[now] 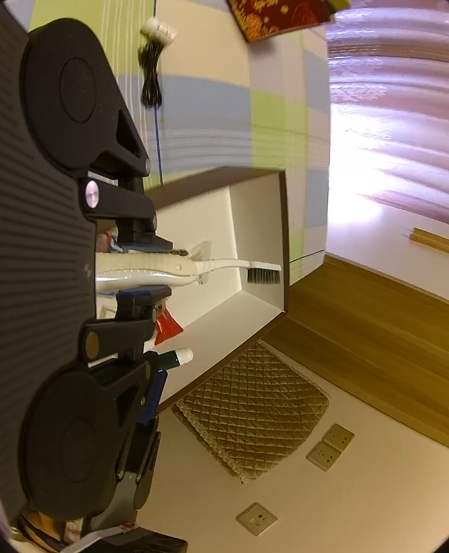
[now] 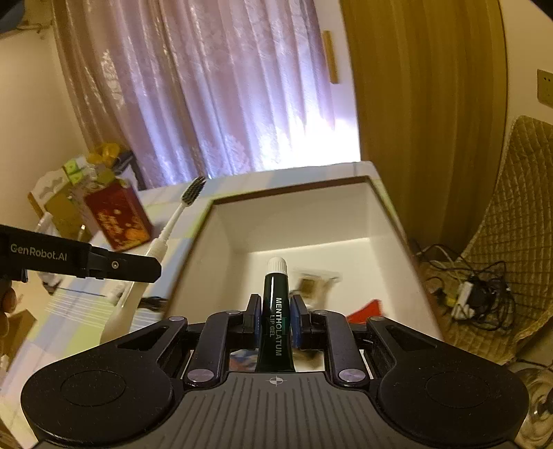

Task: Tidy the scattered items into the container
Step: 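Open the left tool to drop the toothbrush while the right tool releases the lip gel tube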

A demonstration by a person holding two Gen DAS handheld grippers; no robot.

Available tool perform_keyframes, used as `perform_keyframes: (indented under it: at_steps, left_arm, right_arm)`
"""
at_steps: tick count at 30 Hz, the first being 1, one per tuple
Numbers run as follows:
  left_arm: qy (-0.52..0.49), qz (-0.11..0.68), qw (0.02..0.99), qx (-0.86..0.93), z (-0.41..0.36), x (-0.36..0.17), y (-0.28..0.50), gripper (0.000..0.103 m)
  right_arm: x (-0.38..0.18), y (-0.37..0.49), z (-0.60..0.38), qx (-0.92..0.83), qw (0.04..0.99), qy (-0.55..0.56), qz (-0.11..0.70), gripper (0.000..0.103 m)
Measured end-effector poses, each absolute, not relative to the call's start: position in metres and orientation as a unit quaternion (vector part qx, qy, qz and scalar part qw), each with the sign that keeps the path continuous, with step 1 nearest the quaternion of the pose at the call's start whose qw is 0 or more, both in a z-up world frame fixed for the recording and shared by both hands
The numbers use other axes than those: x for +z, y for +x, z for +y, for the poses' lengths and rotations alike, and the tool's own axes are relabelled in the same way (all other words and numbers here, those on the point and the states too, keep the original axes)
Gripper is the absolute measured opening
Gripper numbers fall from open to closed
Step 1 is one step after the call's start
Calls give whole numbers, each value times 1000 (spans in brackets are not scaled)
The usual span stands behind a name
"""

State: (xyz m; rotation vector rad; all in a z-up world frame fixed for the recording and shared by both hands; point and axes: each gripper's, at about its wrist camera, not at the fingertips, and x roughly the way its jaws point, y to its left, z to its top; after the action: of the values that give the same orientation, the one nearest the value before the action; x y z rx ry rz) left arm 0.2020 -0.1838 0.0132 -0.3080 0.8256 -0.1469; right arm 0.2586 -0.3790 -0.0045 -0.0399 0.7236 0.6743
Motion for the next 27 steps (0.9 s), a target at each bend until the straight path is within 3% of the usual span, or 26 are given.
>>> perform_keyframes:
  at_steps: [12,27]
  left_arm:
    - [-122,463,878,-1,-203,-38,284,16]
    - [-55,508,859,32,-216,-75,348,17]
  right_arm:
    - [-39,345,-378,324,857,-46,398,20]
    - [-56,390,-352,320,842,-89,425,20]
